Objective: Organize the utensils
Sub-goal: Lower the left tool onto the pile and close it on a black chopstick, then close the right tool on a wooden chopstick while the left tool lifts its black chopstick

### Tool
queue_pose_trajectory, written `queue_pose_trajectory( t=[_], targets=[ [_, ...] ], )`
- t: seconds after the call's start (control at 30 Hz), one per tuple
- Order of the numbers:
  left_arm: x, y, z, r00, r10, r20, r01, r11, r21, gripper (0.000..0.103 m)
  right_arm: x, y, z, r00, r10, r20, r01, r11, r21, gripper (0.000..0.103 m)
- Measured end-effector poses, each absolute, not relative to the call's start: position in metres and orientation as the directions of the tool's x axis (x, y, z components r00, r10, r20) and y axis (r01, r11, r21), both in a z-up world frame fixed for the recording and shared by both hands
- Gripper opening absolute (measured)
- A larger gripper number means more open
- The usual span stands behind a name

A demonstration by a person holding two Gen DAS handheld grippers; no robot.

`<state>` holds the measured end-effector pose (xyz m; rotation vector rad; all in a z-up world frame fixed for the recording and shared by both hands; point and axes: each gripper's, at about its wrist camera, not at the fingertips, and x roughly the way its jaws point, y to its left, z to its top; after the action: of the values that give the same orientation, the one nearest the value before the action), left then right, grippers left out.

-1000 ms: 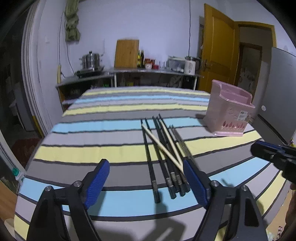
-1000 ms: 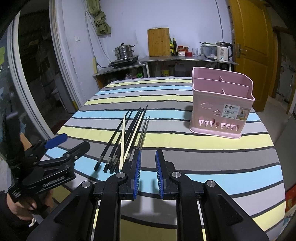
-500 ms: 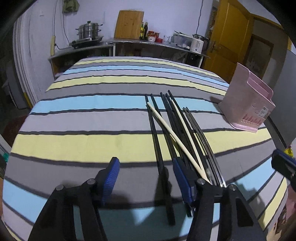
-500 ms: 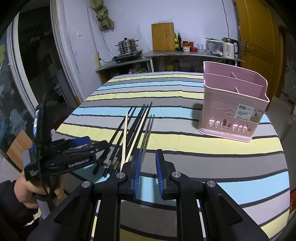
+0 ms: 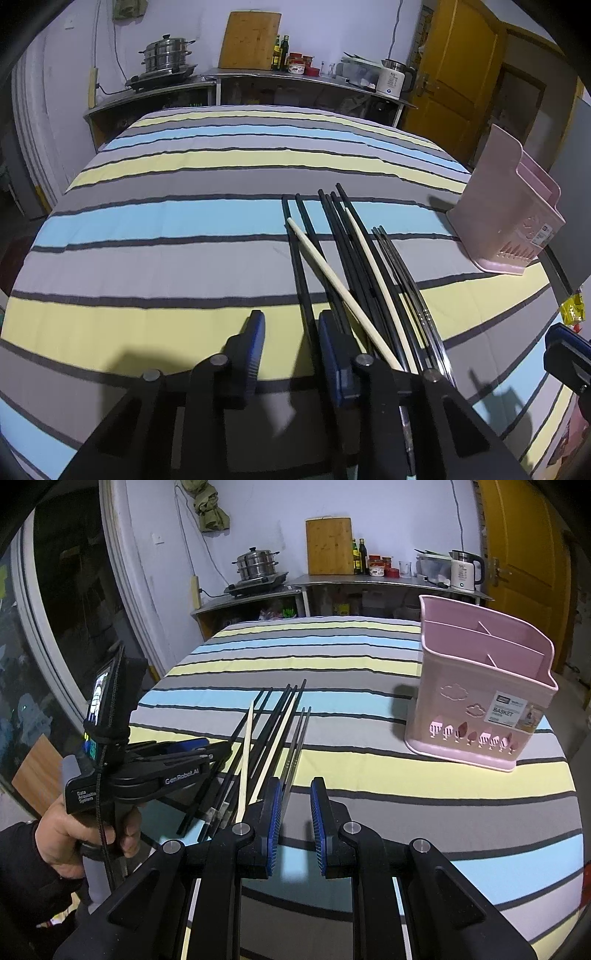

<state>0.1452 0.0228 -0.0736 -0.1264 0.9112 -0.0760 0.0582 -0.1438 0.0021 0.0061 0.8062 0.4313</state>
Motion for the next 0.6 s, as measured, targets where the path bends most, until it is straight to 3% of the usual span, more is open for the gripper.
queue_pose_trajectory(
  t=[0.23,0.6],
  targets=[
    [0.154,0.019,-0.074,0.611,-0.105,-0.784,0.031,0.994,-0.109,0.008,0.066,-0.136,-0.001,0.600,0.378,-0.705,-0.380,0.910,0.165,0.016],
    [0.143,0.050,-0.072,0.619,-0.097,-0.780,-0.015,0.991,-0.135,0.006,0.085,-0.116,-0.004,0.575,0.402,-0.713,-0.414,0.894,0.171,0.016]
  ],
)
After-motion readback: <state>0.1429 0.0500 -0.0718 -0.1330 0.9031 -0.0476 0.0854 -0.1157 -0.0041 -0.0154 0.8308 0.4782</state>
